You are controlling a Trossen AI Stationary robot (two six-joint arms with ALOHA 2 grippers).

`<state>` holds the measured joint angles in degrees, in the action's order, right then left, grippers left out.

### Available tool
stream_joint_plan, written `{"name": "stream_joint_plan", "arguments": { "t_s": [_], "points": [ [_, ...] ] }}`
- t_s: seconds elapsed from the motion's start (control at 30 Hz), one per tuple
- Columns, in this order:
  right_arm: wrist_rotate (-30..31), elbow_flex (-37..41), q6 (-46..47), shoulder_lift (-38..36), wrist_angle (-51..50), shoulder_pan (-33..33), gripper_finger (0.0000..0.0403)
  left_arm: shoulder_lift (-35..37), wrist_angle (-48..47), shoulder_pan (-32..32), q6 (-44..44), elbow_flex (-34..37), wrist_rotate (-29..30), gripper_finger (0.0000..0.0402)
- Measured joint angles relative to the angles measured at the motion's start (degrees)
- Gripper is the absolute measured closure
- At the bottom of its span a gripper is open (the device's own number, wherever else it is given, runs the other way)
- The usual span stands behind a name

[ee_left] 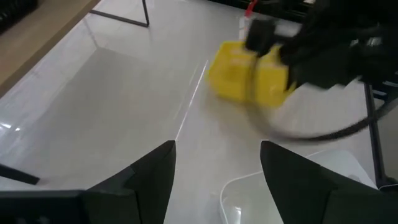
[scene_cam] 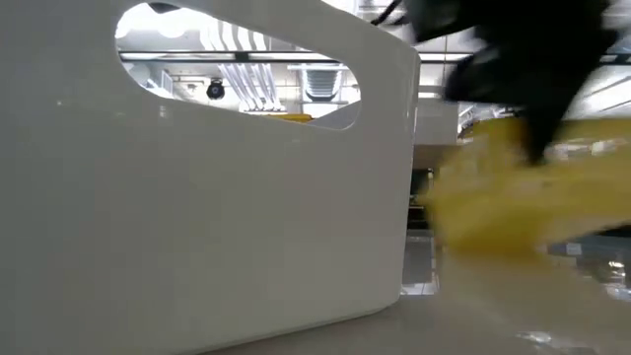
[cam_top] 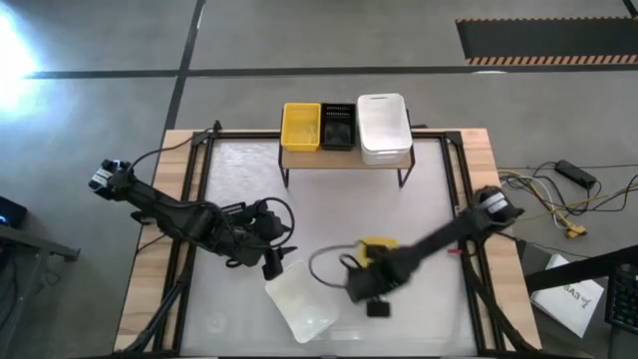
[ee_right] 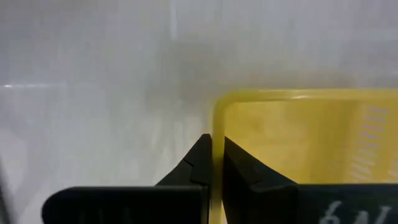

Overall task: Stack baskets on shelf by color
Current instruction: Stack the yellow bin on top of the yellow bins on the shelf

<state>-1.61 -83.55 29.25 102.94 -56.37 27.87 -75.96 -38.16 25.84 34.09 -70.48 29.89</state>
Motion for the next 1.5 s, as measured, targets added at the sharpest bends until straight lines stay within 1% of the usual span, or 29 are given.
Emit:
{"name": "stream_joint_plan", "arguments": {
  "t_s": [0.07, 0.17, 0.23, 0.33, 0.4, 0.5, 0.6, 0.67, 0.73, 0.8, 0.87, 0.9, 0.97, 1.07, 1.2, 1.3, 1.4, 1.5],
  "points": [
    [0.05, -0.02, -5.99, 0.89, 3.83, -3.99, 0.0394, 0.37, -0.41, -0.01, 0.1, 0.0, 0.0, 0.0182],
    [-0.02, -0.28, -11.07, 2.1, 9.19, -8.81, 0.0394, 1.41, -1.84, 0.01, 2.45, -0.04, -0.32, 0.0182],
    [-0.01, -0.47, -13.38, 2.82, 11.65, -11.01, 0.0394, 2.41, -4.21, 0.03, 4.85, -0.04, -0.97, 0.0182],
    [-0.6, -0.62, -18.1, 3.43, 14.66, -12.6, 0.0388, 3.85, -7.47, 0.03, 7.52, -0.04, -1.82, 0.0182],
    [-1.41, -1.2, -20.84, 3.49, 16.93, -13.19, 0.0372, 4.44, -8.59, 0.1, 7.59, -0.04, -2.46, 0.0182],
    [-1.41, -3.11, -21.37, 3.41, 18.76, -13.7, 0.0333, 4.74, -8.84, 0.1, 7.3, -0.04, -2.58, 0.0182],
    [-1.4, -6.62, -20.31, 3.09, 15.76, -13.92, 0.0293, 4.1, -8.76, 0.1, 7.09, -0.04, -2.6, 0.0182],
    [-1.31, -8.06, -18.96, 1.6, 12.13, -13.92, 0.0276, 3.08, -7.78, 0.1, 7.07, -0.04, -2.6, 0.0182],
    [1.31, -7.9, -17.95, -1.25, 8.96, -13.11, 0.0268, 1.55, -5.15, 0.08, 7.05, -0.04, -2.64, 0.0182],
    [7.6, -5.21, -17.05, -5.64, 6.13, -11.19, 0.0269, -0.53, 0.01, -0.1, 6.73, -0.04, -2.68, 0.0182],
    [14.26, -0.3, -13.9, -11.56, 5.28, -8.7, 0.0276, -3.44, 6.97, -1.09, 4.68, -0.04, -4.9, 0.0182],
    [16.85, 2.55, -11.0, -14.6, 5.13, -7.48, 0.0281, -5.23, 10.41, -1.93, 3.47, -0.19, -6.89, 0.0182],
    [20.18, 8.24, -3.95, -21.38, 4.99, -5.06, 0.029, -9.21, 16.42, -3.9, 1.07, -1.2, -11.52, 0.0182],
    [22.85, 15.48, 8.04, -30.92, 5.07, -1.3, 0.0304, -16.06, 21.54, -6.94, -1.59, -4.13, -16.11, 0.0182],
    [23.95, 22.68, 19.71, -41.36, 5.2, 3.5, 0.0318, -24.82, 22.14, -9.98, -4.69, -10.47, -23.41, 0.0182],
    [26.51, 26.44, 24.39, -47.39, 5.29, 6.6, 0.0327, -30.5, 21.25, -10.49, -6.35, -16.15, -27.13, 0.0182],
    [28.04, 28.92, 26.31, -51.46, 5.61, 8.88, 0.0334, -35.41, 13.7, -10.29, -6.19, -22.18, -27.88, 0.0182],
    [28.9, 30.3, 25.91, -53.78, 5.78, 10.01, 0.0337, -39.98, 4.2, -10.29, -6.05, -26.75, -27.8, 0.0182]
  ]
}}
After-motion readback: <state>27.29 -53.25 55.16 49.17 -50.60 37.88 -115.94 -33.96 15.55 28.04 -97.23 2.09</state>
